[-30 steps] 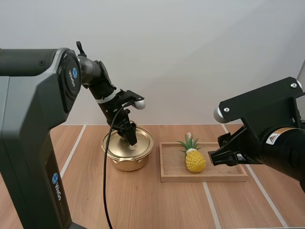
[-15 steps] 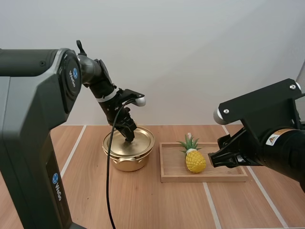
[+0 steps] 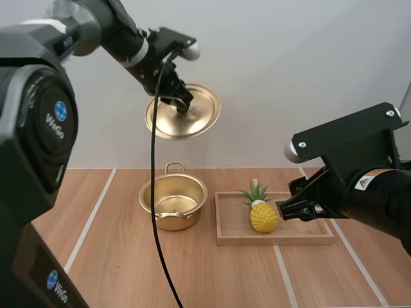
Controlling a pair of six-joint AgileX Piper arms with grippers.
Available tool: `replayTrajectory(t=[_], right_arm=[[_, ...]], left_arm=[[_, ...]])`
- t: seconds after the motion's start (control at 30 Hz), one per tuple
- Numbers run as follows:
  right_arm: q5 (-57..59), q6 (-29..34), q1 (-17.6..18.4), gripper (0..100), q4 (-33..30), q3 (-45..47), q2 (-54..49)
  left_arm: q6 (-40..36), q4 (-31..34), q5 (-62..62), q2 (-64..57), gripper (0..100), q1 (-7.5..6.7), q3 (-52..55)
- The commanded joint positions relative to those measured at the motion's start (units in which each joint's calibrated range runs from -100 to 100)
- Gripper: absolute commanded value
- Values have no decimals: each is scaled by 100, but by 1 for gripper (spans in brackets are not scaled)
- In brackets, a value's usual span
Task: Open the pot, put the pineapple inside, and close it
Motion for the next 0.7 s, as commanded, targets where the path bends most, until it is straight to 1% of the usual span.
replayTrajectory(t=[0.0,0.07,0.13,0.17,0.3,0.37,0.57,0.67], right_arm=[[-348,-289,-19,100,356,-47,169],[-654,-428,-19,100,525,-47,268],[-939,-434,-19,100,594,-47,370],[-1282,-568,-19,100,713,-47,505],[-1627,-845,-19,100,1073,-47,997],[-1792,-861,-19,100,1199,-47,1395],[-2204,-973,-19,100,1460,-47,2922],[-2238,-985,-19,100,1582,-154,3794]], left_arm=[[-293,-419,-290,-672,0,1,-453],[-440,-472,-859,-917,0,1,-593],[-596,-472,-1916,-1330,0,1,-757],[-668,-485,-3189,-1786,0,1,-863],[-830,-522,-5708,-2517,0,1,-879],[-846,-522,-6702,-2834,0,1,-879],[-846,-522,-8424,-3436,0,1,-879],[-846,-522,-8883,-3620,0,1,-879]])
